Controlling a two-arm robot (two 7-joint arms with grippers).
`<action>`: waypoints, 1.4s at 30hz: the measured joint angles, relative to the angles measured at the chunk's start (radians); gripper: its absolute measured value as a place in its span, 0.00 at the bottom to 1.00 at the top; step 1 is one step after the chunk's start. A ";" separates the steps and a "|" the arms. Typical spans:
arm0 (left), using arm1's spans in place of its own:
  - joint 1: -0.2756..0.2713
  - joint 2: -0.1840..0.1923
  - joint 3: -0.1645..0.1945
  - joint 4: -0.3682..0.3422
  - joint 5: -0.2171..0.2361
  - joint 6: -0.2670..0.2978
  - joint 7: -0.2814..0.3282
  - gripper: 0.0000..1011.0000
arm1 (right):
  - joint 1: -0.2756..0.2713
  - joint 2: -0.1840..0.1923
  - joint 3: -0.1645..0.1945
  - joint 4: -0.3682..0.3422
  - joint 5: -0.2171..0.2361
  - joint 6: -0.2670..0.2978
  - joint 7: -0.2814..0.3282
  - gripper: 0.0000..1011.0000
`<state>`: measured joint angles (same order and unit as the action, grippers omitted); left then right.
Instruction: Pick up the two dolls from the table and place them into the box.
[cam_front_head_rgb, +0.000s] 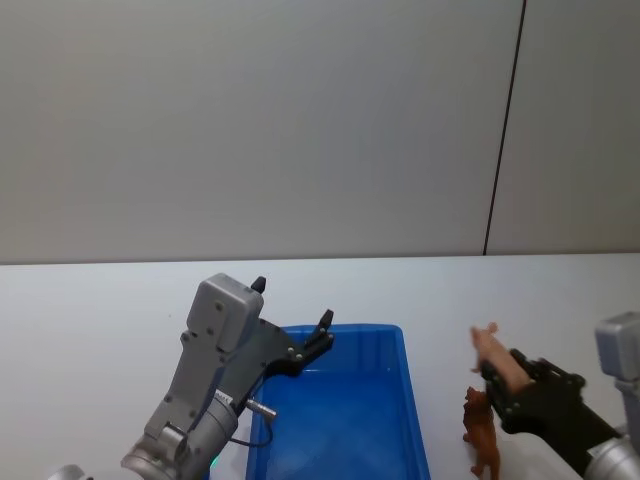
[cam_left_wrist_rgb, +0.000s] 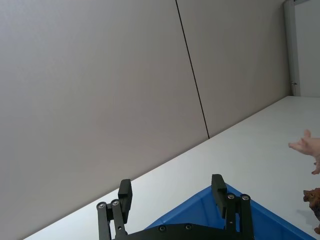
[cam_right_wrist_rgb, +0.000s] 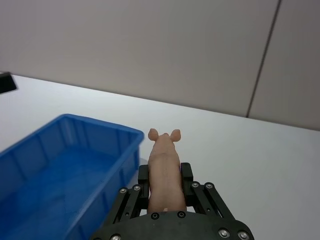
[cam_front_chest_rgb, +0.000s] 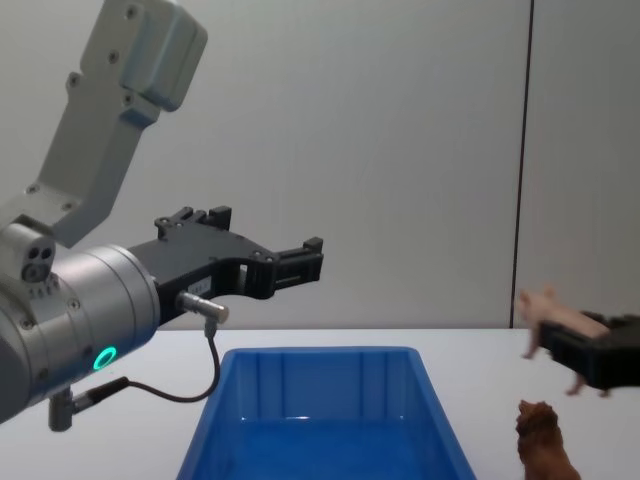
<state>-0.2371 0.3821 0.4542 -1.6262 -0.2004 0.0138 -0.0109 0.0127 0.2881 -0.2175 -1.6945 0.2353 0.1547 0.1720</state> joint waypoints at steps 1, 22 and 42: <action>0.000 0.000 0.000 0.000 0.000 0.000 0.000 0.99 | 0.005 -0.002 -0.002 0.001 -0.001 -0.001 0.009 0.36; 0.000 0.000 0.000 0.000 0.000 0.000 0.000 0.99 | 0.159 -0.112 -0.083 0.158 -0.047 0.006 0.277 0.36; 0.000 0.000 0.000 0.000 0.000 0.000 0.000 0.99 | 0.202 -0.152 -0.116 0.220 -0.063 0.040 0.291 0.82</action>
<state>-0.2371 0.3821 0.4542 -1.6262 -0.2004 0.0138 -0.0109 0.2147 0.1363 -0.3338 -1.4749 0.1723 0.1950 0.4634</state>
